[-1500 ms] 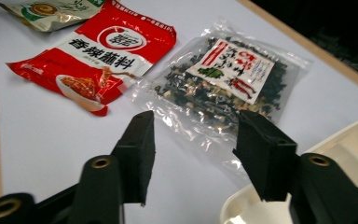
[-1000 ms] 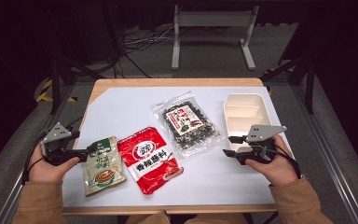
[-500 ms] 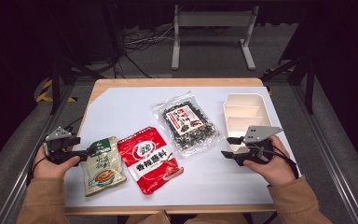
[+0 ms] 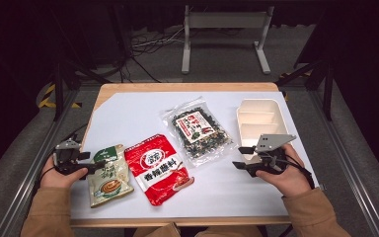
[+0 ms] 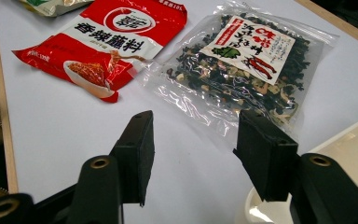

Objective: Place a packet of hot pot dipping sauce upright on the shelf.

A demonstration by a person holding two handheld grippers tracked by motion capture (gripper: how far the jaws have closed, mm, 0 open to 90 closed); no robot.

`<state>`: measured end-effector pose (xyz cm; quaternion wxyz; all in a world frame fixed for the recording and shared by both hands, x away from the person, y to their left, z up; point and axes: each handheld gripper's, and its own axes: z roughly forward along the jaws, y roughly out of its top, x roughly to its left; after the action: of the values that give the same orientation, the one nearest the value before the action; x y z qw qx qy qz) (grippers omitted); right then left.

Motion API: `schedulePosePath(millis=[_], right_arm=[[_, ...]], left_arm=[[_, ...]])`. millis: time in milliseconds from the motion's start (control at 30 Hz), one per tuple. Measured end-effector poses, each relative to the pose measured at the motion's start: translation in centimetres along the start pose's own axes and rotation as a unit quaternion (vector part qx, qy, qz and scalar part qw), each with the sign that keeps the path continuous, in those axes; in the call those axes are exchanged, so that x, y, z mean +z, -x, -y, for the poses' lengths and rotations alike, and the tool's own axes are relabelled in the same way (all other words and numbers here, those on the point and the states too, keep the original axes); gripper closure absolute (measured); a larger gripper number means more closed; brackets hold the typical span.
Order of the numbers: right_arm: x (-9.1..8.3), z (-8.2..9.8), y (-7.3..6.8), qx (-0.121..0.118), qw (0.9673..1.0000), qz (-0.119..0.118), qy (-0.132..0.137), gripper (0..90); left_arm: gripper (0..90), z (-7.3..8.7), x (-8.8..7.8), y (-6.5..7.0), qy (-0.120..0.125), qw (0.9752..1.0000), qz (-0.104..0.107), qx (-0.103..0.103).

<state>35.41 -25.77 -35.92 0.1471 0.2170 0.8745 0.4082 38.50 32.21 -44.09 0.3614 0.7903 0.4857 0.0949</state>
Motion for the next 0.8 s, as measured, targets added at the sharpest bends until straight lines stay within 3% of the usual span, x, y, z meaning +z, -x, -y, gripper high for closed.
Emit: schedulePosePath(millis=[100, 167, 300, 500, 633, 800], right_arm=[[0.1, 0.0, 0.0, -0.001, 1.0000, -0.002, -0.002, 45.7], [0.1, 0.0, 0.0, -0.001, 1.0000, -0.004, -0.002, 45.4], [0.2, 0.1, 0.0, 0.004, 1.0000, -0.002, -0.008, 45.1], [0.4, 0.2, 0.0, 0.006, 0.9999, -0.011, -0.004, 45.1], [0.6, 0.1, -0.2, 0.001, 0.9999, -0.014, -0.004, 45.1], [0.5, 0.1, -0.2, 0.001, 0.9999, -0.013, -0.004, 45.1]], left_arm=[[20.7, 0.1, 0.5, 0.0, -0.013, 0.9999, 0.001, 0.008], [21.0, 0.2, 0.7, 0.0, -0.013, 0.9997, 0.000, 0.023], [22.3, 0.2, 0.8, 0.0, -0.016, 0.9993, -0.004, 0.032], [24.9, 0.1, 1.0, 0.4, -0.026, 0.9982, -0.027, 0.047], [33.5, 0.1, 1.0, 0.8, -0.033, 0.9971, -0.036, 0.058], [50.2, 0.1, 1.0, 1.3, -0.035, 0.9956, -0.042, 0.077]])
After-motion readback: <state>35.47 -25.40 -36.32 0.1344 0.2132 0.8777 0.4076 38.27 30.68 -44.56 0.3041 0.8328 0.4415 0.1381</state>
